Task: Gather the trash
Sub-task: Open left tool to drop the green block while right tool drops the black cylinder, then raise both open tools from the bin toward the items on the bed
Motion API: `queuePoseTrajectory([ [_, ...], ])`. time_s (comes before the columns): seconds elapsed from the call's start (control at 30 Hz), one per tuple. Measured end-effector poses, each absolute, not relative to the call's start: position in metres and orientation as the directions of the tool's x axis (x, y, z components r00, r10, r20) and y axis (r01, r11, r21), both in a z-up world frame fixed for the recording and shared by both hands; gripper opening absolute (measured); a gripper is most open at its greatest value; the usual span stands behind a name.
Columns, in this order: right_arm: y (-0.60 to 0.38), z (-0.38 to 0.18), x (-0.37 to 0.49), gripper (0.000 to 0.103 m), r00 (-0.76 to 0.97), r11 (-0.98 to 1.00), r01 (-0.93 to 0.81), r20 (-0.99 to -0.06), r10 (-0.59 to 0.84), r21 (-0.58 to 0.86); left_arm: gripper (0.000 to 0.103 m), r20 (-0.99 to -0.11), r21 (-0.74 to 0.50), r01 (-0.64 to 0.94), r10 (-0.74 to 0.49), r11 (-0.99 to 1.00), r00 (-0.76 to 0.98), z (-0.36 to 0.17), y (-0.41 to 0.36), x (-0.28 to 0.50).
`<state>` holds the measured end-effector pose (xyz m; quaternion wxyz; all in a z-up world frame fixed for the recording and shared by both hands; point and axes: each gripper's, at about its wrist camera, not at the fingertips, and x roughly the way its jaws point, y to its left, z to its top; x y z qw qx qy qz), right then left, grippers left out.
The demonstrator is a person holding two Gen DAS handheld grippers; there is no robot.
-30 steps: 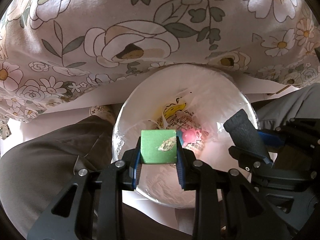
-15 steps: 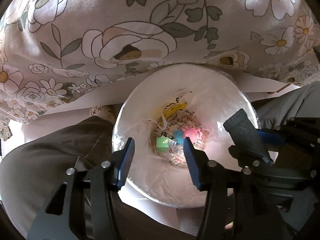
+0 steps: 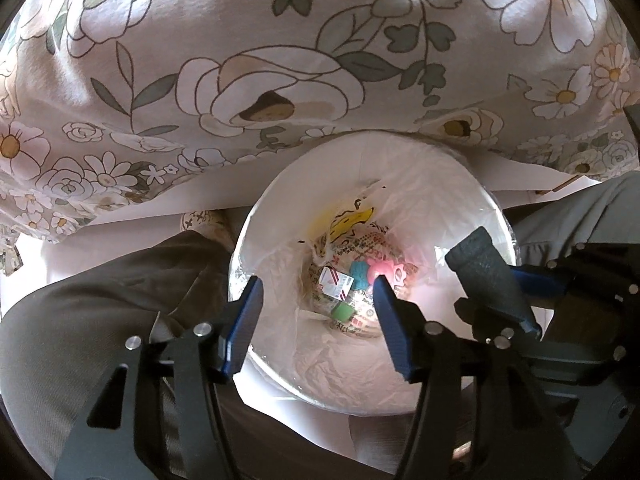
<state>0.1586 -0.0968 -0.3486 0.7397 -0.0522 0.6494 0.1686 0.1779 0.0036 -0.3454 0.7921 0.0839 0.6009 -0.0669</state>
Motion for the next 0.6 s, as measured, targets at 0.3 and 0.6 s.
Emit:
queuePoseTrajectory([
  [0.3, -0.0967, -0.3495, 0.1593, 0.039, 0.098, 0.938, -0.318, -0.979, 0.181, 0.141, 0.058, -0.963, 0.052, 0.205, -0.006, 0.977, 0.270, -0.3455, 0.0053, 0.1778],
  [0.6, -0.0971, -0.3489, 0.1598, 0.039, 0.099, 0.938, -0.318, -0.979, 0.181, 0.141, 0.058, -0.963, 0.053, 0.203, -0.004, 0.978, 0.271, -0.3454, 0.0059, 0.1768],
])
